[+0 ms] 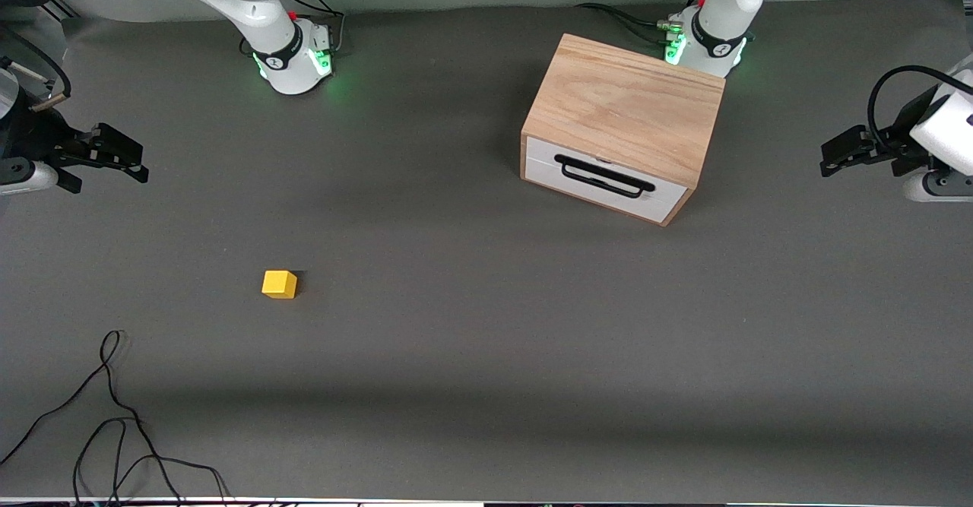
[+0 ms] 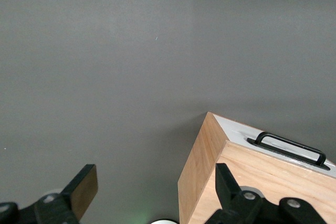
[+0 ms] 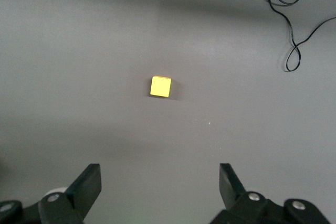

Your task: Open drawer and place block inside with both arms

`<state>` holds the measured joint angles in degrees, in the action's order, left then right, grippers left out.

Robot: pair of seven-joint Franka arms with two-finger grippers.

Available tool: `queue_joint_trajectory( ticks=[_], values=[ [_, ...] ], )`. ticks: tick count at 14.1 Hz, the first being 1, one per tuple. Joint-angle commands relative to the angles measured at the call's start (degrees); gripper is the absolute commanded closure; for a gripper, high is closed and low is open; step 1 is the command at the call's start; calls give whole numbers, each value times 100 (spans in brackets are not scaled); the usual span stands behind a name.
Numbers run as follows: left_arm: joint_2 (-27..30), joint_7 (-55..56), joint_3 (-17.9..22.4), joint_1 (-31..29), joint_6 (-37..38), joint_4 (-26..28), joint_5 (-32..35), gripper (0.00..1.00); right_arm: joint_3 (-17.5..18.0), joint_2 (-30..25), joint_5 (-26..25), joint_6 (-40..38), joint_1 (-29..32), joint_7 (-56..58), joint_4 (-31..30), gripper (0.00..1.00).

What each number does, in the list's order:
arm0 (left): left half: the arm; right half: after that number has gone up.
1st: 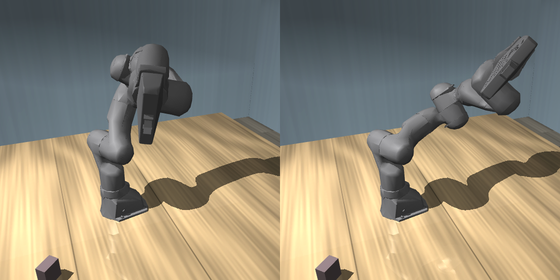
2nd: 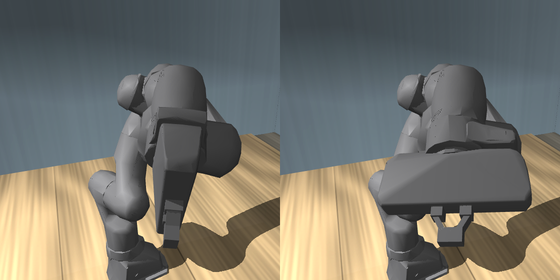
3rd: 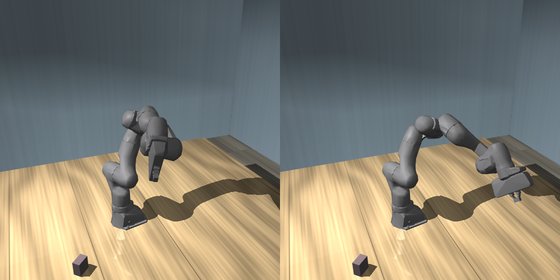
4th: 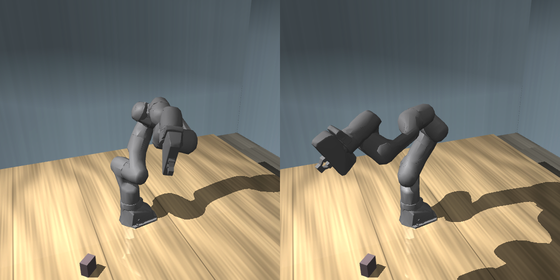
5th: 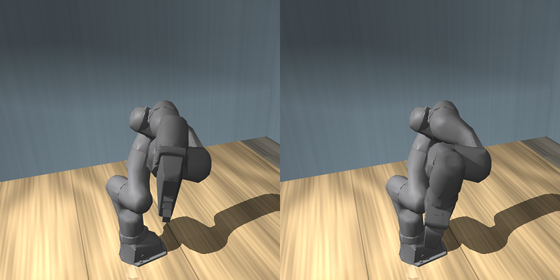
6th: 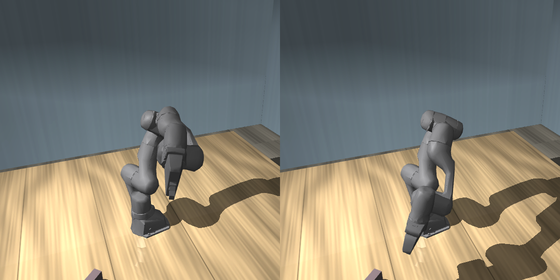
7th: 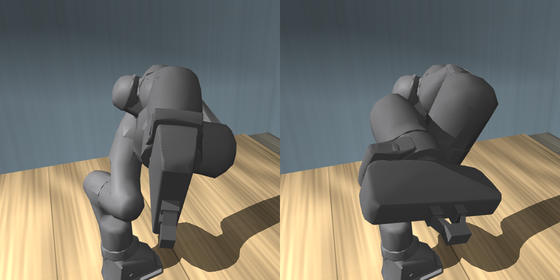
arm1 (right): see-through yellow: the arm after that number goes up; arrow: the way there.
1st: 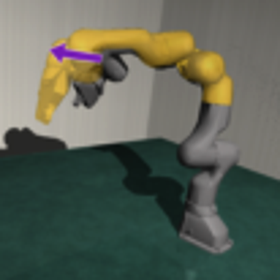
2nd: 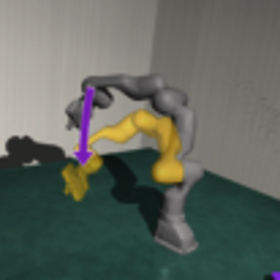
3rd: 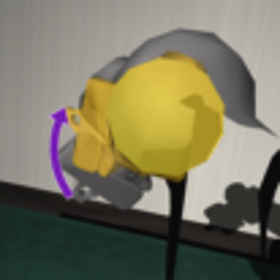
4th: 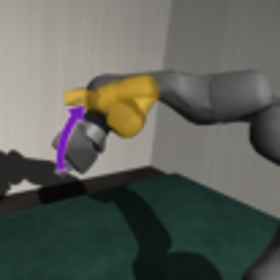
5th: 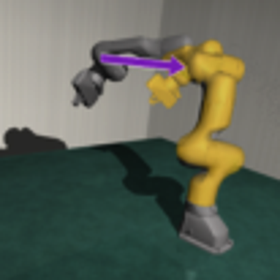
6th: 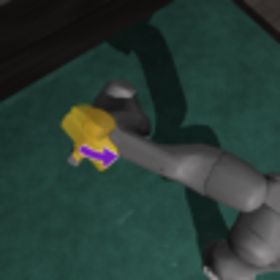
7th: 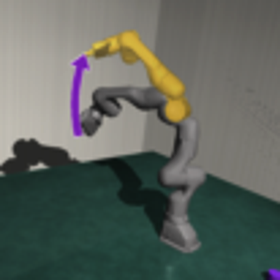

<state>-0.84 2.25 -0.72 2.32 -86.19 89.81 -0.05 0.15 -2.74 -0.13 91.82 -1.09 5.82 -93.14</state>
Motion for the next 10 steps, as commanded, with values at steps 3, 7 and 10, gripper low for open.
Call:
queue_joint_trajectory(
  ticks=[3,7,10],
  values=[
    [93,-85,-7,-13,-3,106,66,0,20,159,-40,-138,47,-98,164,0],
    [84,28,-16,-4,14,124,49,0,20,221,-5,-121,47,-72,164,0],
    [102,791,-155,223,94,124,-4,0,29,283,-13,-103,30,-142,191,0]
  ],
)
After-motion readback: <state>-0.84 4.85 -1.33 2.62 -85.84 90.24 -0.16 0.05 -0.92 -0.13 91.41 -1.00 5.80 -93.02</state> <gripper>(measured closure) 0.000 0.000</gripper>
